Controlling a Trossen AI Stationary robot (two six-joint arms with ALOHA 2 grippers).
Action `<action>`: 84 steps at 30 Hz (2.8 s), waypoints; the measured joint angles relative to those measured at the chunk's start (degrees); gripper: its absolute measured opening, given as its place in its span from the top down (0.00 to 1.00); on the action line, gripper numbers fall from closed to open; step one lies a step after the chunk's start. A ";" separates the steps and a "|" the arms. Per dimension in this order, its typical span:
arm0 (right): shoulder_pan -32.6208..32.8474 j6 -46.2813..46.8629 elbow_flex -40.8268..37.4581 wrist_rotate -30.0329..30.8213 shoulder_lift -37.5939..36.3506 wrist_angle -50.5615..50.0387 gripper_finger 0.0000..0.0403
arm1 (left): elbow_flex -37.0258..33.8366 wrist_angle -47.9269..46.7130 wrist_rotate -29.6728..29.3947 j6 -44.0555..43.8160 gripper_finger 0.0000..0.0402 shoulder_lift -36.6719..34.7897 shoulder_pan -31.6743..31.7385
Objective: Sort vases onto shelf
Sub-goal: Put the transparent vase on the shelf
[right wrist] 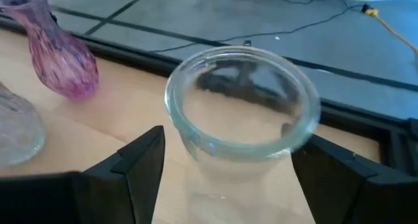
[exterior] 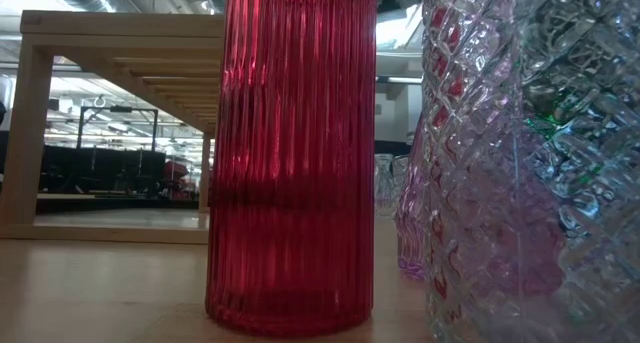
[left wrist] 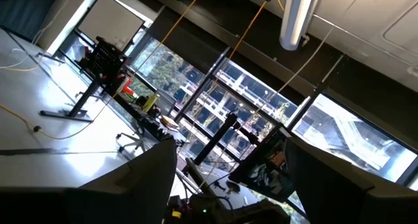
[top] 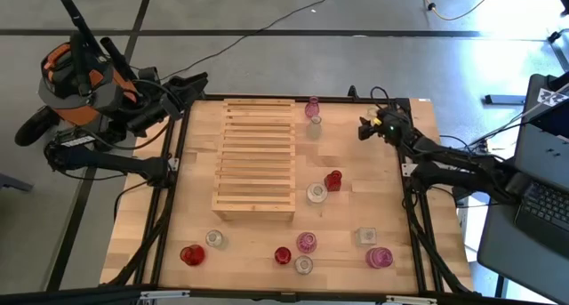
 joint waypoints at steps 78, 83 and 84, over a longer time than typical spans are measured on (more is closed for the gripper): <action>16.74 -23.82 110.75 -47.98 66.67 -29.25 0.71 | 0.00 -3.18 0.23 -1.51 0.32 0.00 0.01; 17.01 -23.85 117.62 -49.18 72.45 -28.78 0.71 | 0.01 -3.33 0.22 -1.52 0.32 0.00 -0.01; 17.02 -23.85 118.37 -49.67 73.24 -28.88 0.71 | -0.01 -3.42 0.21 -1.51 0.32 0.00 0.00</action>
